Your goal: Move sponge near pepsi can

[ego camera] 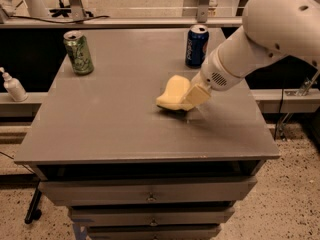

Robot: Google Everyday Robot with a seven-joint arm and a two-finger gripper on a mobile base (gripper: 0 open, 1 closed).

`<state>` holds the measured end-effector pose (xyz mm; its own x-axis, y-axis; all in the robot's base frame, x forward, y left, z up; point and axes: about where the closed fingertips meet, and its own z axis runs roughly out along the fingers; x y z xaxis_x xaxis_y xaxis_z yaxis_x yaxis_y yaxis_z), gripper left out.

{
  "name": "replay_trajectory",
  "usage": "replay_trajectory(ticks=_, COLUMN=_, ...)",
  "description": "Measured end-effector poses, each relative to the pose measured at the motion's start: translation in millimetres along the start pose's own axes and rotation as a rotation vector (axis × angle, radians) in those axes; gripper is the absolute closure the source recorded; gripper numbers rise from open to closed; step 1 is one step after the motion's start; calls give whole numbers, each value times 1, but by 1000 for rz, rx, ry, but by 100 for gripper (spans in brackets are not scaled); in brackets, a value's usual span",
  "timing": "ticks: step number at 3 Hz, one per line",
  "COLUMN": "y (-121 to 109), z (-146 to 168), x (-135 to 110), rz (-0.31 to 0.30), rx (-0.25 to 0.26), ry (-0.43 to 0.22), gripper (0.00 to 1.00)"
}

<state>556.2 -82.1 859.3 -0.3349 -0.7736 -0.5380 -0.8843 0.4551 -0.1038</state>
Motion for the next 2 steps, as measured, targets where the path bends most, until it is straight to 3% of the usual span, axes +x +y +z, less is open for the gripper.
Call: replay_trajectory(ticks=2, y=-74, z=-83, x=-1, rz=-78, rx=186, ry=64, gripper=100)
